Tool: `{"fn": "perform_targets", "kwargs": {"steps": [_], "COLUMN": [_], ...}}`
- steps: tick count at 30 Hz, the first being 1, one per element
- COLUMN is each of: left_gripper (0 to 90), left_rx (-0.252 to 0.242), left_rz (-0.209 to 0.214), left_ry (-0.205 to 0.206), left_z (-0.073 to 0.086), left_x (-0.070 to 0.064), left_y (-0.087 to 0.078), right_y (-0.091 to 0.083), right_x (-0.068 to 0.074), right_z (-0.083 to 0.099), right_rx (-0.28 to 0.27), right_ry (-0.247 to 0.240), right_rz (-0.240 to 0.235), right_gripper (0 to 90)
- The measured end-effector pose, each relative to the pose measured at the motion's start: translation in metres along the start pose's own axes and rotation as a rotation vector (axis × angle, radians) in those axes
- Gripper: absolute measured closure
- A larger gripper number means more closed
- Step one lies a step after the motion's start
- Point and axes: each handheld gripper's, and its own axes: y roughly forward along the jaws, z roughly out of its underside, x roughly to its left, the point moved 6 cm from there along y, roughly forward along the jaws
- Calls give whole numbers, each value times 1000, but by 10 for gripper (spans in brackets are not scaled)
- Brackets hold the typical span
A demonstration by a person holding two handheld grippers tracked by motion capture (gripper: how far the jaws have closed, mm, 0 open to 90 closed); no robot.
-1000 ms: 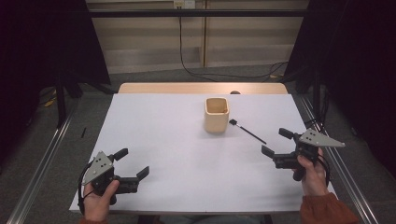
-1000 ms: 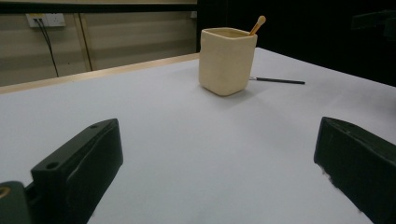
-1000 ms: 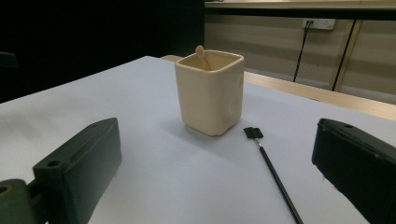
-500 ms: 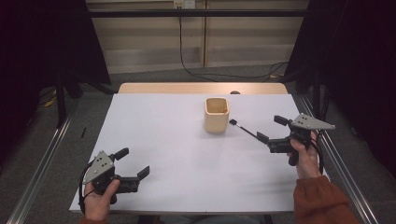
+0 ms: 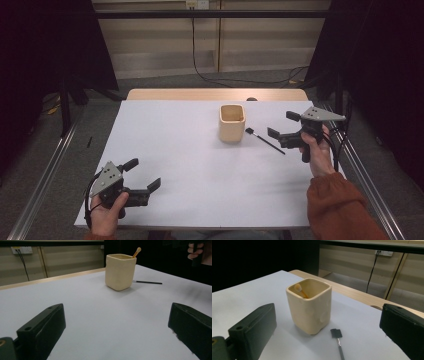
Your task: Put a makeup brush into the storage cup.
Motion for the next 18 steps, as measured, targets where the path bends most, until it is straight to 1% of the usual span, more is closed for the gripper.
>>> {"fn": "perform_targets", "kwargs": {"steps": [4,10,12,15,18], "left_gripper": [13,12,13,13,13], "left_rx": [1,2,4,4,4], "left_rz": [1,4,3,5,9], "left_ry": [2,1,3,1,3], "left_z": [0,0,0,0,0], "left_x": [0,-2,-1,-2,-2], "left_y": [0,2,1,2,2], "right_y": [10,20,23,26,29], "right_x": [-4,-11,-11,-10,-9], "right_z": [-3,-7,-8,-7,-4], "right_rx": [19,58,83,134,174], "right_ry": [-7,9,12,13,10], "right_rz": [0,-15,-22,-51,-61], "right_gripper": [11,22,18,11,24]}}
